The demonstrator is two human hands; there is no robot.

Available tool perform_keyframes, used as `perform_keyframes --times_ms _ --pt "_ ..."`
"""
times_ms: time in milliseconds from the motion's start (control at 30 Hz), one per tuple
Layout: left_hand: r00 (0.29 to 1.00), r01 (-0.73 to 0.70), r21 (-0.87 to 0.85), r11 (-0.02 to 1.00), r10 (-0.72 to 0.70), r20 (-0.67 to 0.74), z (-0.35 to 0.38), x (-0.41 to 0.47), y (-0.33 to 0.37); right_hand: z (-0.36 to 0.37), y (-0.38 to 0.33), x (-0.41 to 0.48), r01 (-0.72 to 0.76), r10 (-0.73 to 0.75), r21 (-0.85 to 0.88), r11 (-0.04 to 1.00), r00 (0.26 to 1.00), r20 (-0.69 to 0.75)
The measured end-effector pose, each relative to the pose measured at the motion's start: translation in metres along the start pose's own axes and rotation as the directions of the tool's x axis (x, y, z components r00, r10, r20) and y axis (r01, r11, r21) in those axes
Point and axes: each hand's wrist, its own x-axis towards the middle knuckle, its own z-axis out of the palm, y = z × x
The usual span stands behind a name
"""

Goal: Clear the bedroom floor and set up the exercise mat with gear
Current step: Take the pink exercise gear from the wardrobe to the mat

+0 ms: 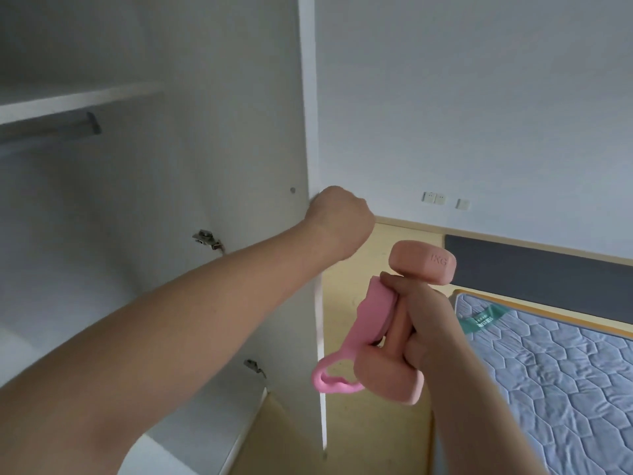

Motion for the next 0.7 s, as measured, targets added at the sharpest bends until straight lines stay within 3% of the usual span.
perform_keyframes --times_ms 333,500,700 --pt "0.961 0.209 0.200 0.957 -0.239 0.140 0.063 -0.130 -0.039 0.071 0.042 -0.031 -0.051 0.063 -0.093 0.994 0.990 0.126" --pt "0.880 0.312 0.246 0.918 -0.376 0.288 0.110 -0.186 -0.071 0.114 0.064 -0.049 -0.056 0.084 -0.141 0.988 0.977 0.196" --pt "0.883 0.333 0.278 0.901 -0.402 0.244 0.154 -0.224 -0.112 0.152 0.083 -0.063 -0.045 0.080 -0.162 0.986 0.972 0.222"
